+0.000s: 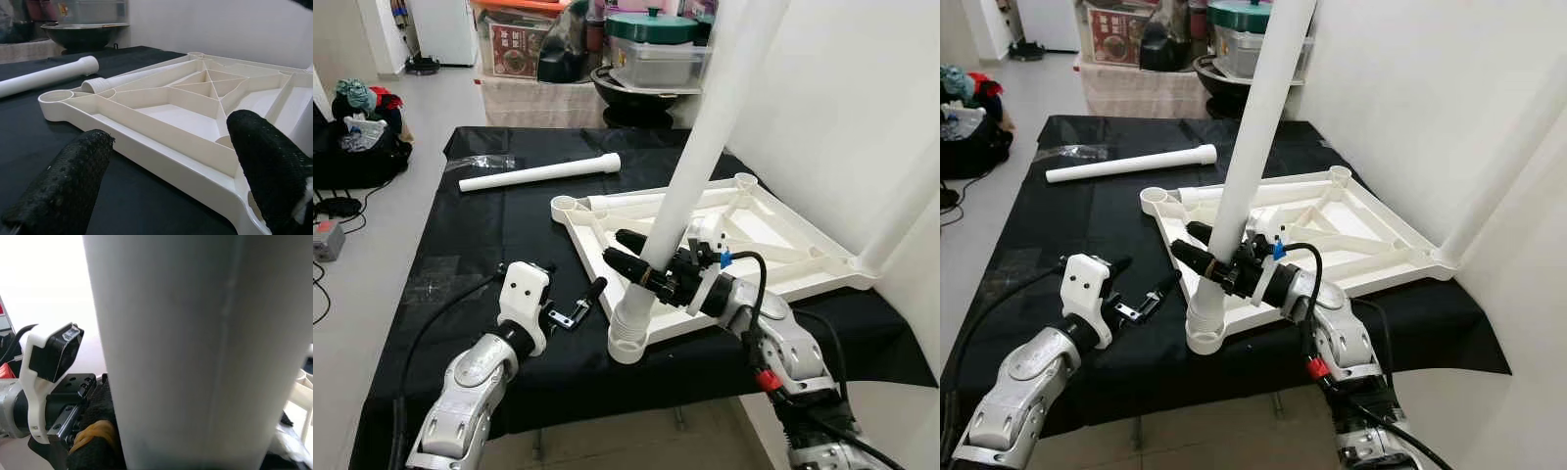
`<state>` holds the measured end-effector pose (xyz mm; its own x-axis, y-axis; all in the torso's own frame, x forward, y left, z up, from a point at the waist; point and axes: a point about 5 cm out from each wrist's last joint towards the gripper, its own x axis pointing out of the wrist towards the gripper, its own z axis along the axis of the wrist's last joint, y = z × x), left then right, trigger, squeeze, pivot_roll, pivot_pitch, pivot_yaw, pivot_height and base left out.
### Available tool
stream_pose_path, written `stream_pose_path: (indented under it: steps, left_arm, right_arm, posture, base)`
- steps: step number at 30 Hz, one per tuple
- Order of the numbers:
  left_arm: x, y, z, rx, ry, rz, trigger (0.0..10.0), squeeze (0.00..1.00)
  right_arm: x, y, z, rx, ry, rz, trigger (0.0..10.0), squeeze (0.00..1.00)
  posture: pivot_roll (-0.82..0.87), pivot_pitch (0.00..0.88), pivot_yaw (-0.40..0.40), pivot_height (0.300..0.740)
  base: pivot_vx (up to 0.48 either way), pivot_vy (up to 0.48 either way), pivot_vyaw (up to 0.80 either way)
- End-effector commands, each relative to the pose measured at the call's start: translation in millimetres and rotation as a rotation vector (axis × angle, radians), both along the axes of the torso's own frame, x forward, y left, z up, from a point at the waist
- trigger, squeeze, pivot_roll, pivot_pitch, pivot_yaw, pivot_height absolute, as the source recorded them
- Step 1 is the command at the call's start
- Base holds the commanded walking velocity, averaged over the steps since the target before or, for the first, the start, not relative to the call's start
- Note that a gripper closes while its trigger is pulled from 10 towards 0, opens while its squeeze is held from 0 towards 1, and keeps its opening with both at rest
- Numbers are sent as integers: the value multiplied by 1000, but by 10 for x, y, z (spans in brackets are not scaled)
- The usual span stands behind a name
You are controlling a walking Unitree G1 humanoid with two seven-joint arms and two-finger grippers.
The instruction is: Building children table
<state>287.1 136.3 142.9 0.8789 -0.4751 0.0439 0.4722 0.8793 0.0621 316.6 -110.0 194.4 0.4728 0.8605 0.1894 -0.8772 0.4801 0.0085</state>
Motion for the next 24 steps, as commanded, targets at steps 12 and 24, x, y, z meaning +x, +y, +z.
stream_pose_path:
  steps: [12, 24]
  left_arm:
    - [53, -38, 28, 11, -4, -35, 10000, 0]
    - [-7, -36, 3, 2, 5, -29, 10000, 0]
  right_arm:
    - [-120, 79, -230, 13, 71, -30, 10000, 0]
    - [169, -77, -304, 23, 145, -273, 10000, 0]
  posture:
    - [119, 0, -77, 740]
    - [133, 0, -89, 740]
  base:
    - [0, 0, 0]
    - [0, 0, 0]
